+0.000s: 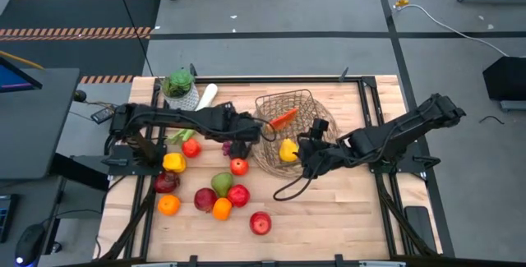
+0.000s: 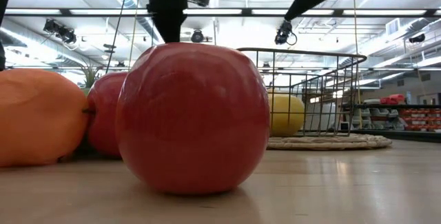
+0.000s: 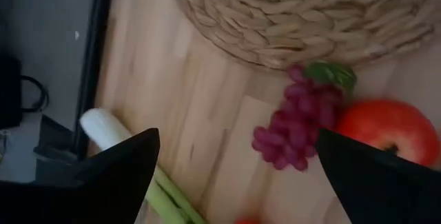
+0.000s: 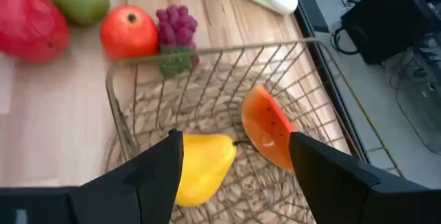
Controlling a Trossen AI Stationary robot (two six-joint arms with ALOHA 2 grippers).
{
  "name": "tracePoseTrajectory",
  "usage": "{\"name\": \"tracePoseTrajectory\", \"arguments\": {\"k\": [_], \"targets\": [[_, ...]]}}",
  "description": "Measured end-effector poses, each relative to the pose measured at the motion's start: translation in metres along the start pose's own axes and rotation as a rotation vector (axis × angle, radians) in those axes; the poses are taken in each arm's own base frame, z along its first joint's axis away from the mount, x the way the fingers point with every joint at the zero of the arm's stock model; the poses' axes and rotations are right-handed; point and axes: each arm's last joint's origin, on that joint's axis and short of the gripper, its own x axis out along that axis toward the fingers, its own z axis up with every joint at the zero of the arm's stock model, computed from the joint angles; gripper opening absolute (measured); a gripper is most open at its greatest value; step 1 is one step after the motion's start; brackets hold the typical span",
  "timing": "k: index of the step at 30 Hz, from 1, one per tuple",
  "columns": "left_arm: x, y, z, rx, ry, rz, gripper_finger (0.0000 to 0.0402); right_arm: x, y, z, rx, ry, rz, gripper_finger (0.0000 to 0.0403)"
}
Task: Build produce basket
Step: Put the purple grapes into the wire basket
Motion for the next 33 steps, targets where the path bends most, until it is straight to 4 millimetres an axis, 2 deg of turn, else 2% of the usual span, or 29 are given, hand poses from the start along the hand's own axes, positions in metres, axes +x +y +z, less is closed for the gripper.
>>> {"name": "tracePoseTrajectory", "arguments": {"k": [5,9,13,17,21,28,33], "targets": [[0.007,-0.011,-0.009,-0.001,0.031,-0.085,0.0396,0.004,0.002,-0.006,-0.007,0.015,-0.003,0.0270],[0.022,-0.013,-0.017,0.004,0.050,-0.094,0.0396,0.005,0.003,-0.009,-0.005,0.019,-0.003,0.0270],[0.049,-0.009,-0.030,0.036,0.146,-0.141,0.0396,0.003,0.006,-0.009,-0.005,0.015,0.006,0.0270],[0.080,-0.002,-0.040,0.019,0.172,-0.190,0.0396,0.001,0.009,-0.010,-0.003,0.010,0.015,0.0270],[0.101,0.005,-0.043,0.010,0.131,-0.195,0.0396,0.000,0.010,-0.010,-0.006,0.009,0.018,0.0270],[0.124,0.008,-0.050,-0.006,0.079,-0.282,0.0396,0.000,0.010,-0.010,-0.005,0.009,0.018,0.0270],[0.131,0.005,-0.057,-0.028,0.089,-0.287,0.0396,0.000,0.010,-0.010,-0.006,0.009,0.018,0.0270]]}}
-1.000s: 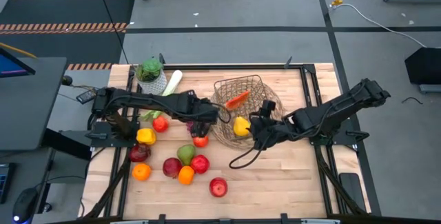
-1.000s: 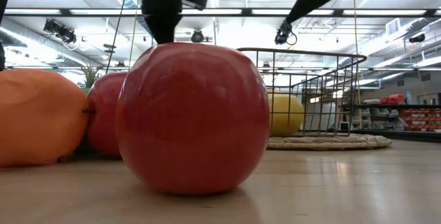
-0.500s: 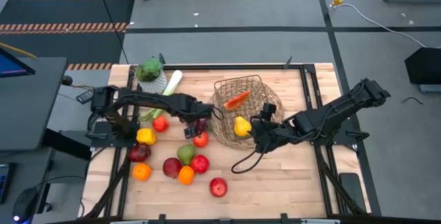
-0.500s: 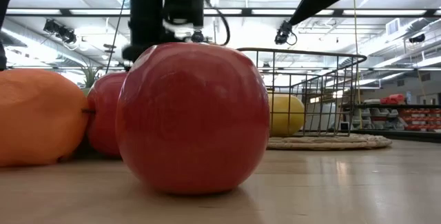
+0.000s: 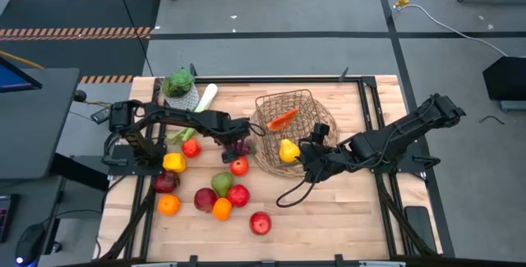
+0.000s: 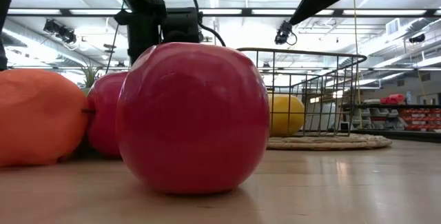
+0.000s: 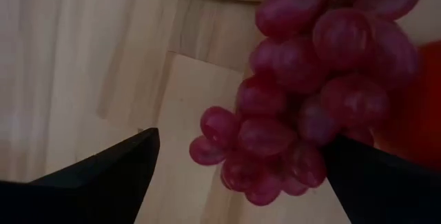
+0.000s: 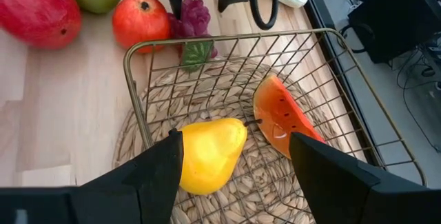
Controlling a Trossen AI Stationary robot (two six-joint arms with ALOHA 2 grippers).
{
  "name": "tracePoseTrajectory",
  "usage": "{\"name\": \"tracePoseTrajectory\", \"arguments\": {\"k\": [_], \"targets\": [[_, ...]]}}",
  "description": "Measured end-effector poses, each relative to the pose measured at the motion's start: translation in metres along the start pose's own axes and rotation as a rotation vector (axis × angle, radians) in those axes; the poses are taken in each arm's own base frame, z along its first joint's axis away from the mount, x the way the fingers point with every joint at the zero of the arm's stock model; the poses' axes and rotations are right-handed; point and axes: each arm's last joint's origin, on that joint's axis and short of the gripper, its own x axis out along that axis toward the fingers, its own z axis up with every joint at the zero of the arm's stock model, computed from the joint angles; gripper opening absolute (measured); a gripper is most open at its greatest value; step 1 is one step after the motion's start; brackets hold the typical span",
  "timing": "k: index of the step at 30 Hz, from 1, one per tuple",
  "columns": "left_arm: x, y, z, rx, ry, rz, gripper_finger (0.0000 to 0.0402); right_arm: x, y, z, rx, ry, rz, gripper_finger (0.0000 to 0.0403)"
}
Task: Build produce basket
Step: Put the purple grapes into the wire basket
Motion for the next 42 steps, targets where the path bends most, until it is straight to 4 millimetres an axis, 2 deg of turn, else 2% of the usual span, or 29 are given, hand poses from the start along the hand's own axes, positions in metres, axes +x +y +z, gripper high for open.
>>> {"name": "tracePoseTrajectory", "arguments": {"k": [8,12,16,20,24,26,28,37,42], "targets": [[0.003,-0.001,-0.001,0.006,-0.016,0.017,0.0395,0.000,0.000,0.000,-0.001,0.001,0.000,0.0270],[0.003,0.000,-0.002,0.004,-0.015,0.119,0.0366,0.000,0.000,0.000,-0.001,0.001,0.000,0.0270],[0.003,0.000,-0.002,-0.002,-0.015,0.112,0.0286,0.000,0.000,0.000,-0.001,0.002,0.000,0.0270],[0.002,0.000,-0.003,-0.003,-0.009,0.104,0.0175,0.000,0.000,-0.001,-0.005,0.006,-0.002,0.0270],[-0.010,0.002,-0.004,-0.009,-0.042,0.103,0.0073,0.000,-0.001,-0.003,-0.004,0.027,-0.008,0.0270],[-0.023,0.003,-0.004,-0.017,-0.087,0.098,0.0035,0.000,-0.001,-0.005,-0.005,0.040,-0.012,0.0270],[-0.039,0.005,-0.006,-0.027,-0.138,0.092,0.0015,0.000,-0.002,-0.006,0.000,0.054,-0.016,0.0270],[-0.128,0.015,-0.016,-0.103,-0.398,0.048,0.0015,-0.001,-0.003,-0.009,0.007,0.081,-0.026,0.0270],[-0.186,0.011,-0.006,-0.097,-0.637,-0.004,0.0013,-0.001,-0.004,-0.010,0.002,0.086,-0.029,0.0270]]}}
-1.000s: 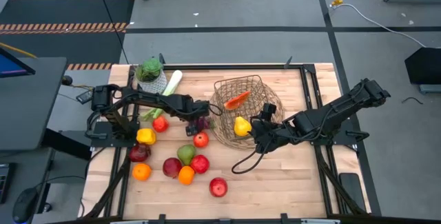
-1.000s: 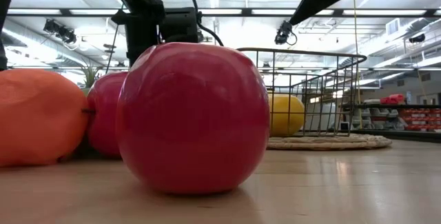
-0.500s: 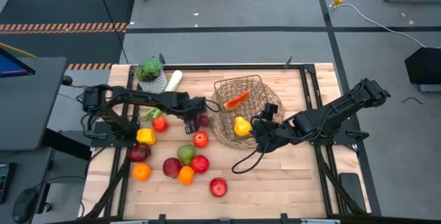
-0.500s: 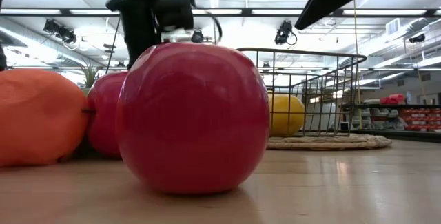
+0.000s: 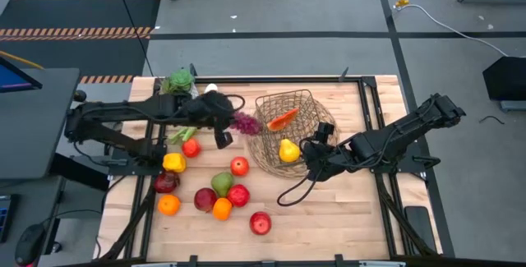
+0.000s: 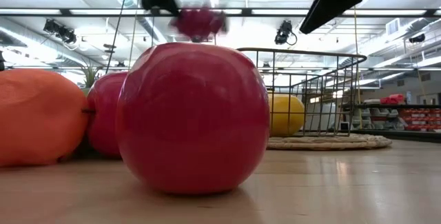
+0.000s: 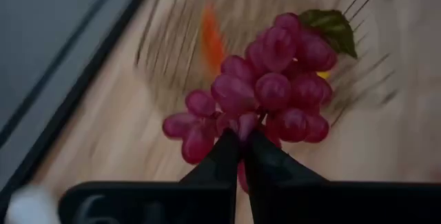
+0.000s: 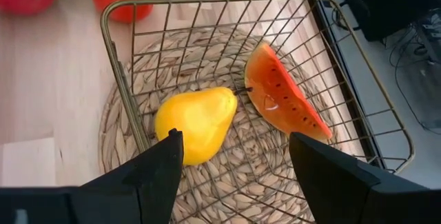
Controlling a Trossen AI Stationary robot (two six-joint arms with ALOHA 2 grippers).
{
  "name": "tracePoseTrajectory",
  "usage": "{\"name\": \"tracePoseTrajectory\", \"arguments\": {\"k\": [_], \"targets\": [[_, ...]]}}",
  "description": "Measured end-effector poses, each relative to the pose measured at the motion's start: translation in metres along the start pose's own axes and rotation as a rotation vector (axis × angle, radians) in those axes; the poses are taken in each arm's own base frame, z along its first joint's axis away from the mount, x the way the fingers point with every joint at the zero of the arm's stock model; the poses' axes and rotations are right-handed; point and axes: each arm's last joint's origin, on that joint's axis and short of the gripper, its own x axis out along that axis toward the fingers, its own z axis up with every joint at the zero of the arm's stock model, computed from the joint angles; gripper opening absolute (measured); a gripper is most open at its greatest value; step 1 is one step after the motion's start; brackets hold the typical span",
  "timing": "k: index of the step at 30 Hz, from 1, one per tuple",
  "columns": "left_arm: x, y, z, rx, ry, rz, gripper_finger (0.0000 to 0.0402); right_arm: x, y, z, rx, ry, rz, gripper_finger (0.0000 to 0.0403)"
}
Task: Build produce basket
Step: Put the purple grapes into the wire basket
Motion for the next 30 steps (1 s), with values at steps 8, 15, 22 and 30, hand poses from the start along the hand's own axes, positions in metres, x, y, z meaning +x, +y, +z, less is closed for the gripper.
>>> {"name": "tracePoseTrajectory", "arguments": {"k": [8,15,22,30], "targets": [[0.001,-0.012,0.030,0.028,-0.146,-0.035,0.0016,-0.019,-0.007,-0.002,0.030,-0.092,-0.086,0.0257],[0.050,-0.025,0.036,0.104,-0.157,-0.037,0.0016,-0.053,-0.023,-0.005,0.121,-0.227,-0.105,0.0238],[0.085,-0.034,0.037,0.131,-0.182,-0.043,0.0018,-0.072,-0.034,-0.010,0.167,-0.283,-0.056,0.0233],[0.091,-0.032,0.041,0.117,-0.215,-0.022,0.0044,-0.071,-0.032,-0.012,0.141,-0.263,-0.063,0.0233]]}}
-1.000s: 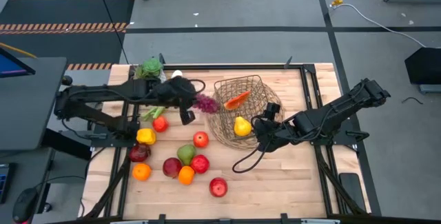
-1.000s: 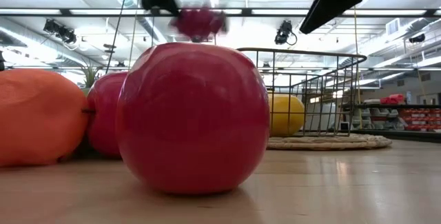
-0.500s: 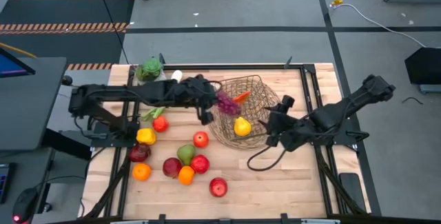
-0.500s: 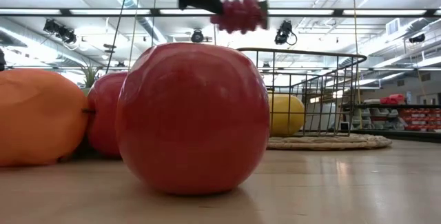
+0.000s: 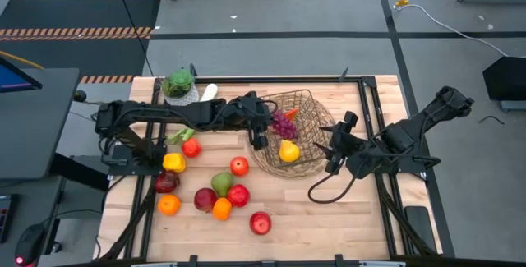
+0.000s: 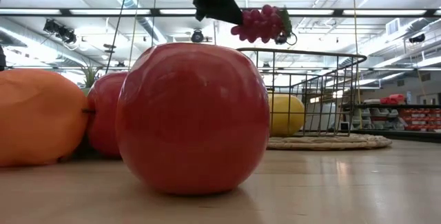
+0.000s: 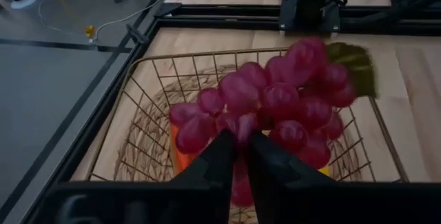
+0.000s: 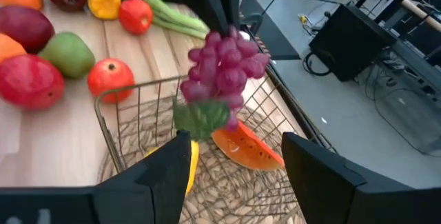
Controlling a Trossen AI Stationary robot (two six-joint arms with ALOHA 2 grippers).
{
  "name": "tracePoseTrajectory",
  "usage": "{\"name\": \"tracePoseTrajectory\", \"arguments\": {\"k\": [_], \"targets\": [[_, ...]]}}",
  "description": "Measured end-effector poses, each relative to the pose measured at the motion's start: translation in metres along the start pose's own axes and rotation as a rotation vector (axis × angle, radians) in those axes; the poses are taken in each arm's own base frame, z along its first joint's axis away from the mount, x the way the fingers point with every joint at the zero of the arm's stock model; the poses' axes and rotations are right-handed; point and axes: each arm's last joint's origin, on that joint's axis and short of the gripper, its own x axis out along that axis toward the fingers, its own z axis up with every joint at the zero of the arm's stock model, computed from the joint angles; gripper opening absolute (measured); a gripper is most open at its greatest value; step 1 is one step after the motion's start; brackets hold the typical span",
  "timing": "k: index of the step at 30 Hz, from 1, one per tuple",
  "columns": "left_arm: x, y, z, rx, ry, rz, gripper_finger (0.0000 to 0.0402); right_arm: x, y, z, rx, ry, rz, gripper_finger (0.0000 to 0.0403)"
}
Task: Build produce basket
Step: Put the purple grapes into the wire basket
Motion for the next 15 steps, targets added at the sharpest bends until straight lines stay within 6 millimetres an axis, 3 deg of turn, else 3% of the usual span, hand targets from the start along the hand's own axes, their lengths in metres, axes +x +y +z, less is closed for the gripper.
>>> {"name": "tracePoseTrajectory", "arguments": {"k": [15], "targets": [[0.0005,0.0033,-0.0040,-0.048,0.041,0.033,0.0056,0.0039,0.0038,-0.0034,-0.022,0.030,-0.015,0.0233]]}}
